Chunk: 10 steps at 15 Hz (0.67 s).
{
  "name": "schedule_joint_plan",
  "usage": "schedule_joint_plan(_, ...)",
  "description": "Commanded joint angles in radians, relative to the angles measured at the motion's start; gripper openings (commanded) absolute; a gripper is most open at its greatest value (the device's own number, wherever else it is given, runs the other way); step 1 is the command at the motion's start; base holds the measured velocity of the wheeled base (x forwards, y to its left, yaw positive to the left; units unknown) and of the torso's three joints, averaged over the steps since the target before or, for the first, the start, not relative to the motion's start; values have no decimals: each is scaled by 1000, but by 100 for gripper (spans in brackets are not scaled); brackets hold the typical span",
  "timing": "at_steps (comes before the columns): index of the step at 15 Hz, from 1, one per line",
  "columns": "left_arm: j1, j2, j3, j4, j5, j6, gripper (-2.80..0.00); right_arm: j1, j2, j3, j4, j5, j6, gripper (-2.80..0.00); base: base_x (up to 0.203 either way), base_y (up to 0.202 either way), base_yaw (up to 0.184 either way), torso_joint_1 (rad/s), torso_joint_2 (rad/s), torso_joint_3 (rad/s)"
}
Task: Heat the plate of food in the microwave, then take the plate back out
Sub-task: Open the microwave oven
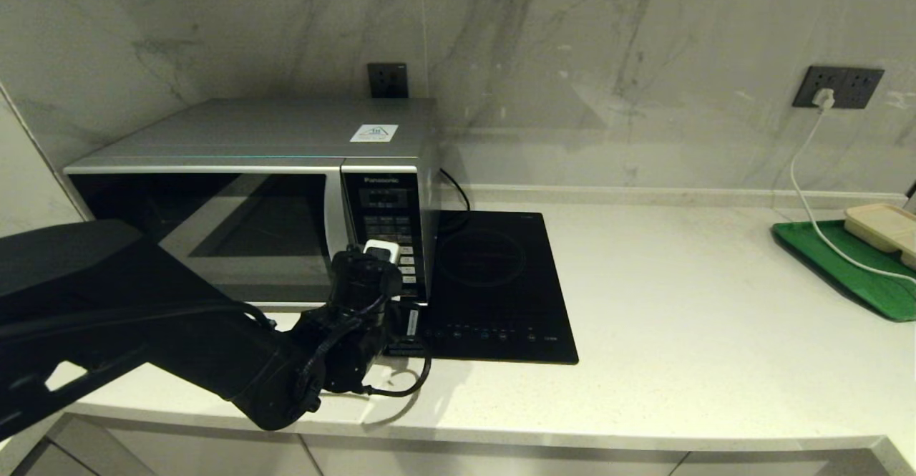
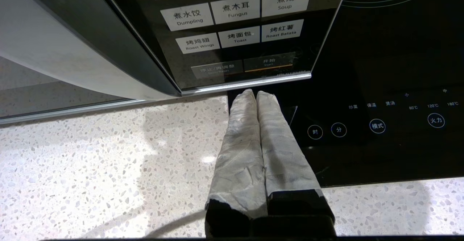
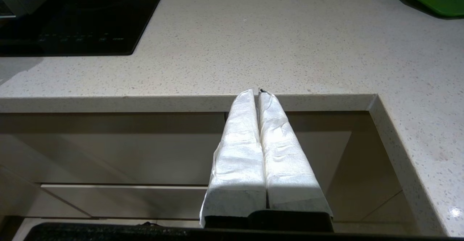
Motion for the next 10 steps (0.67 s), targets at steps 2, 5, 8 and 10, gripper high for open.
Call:
schedule_joint_plan(2,-1,0,-3,-4,3,0,-280,0,1,0,1,0,0,-280,0,0,0,0,0,0)
schedule_joint_plan(5,1,0,-3,-4,3,0,-280,1,1,0,1,-1,0,-280,0,0,0,0,0,0)
schedule_joint_plan(8,2,8,-5,-4,1,-2,-280,1,1,0,1,0,0,-280,0,0,0,0,0,0)
schedule_joint_plan(10,2,29,-5,-4,-8,-3,-280,1,1,0,1,-1,0,-280,0,0,0,0,0,0)
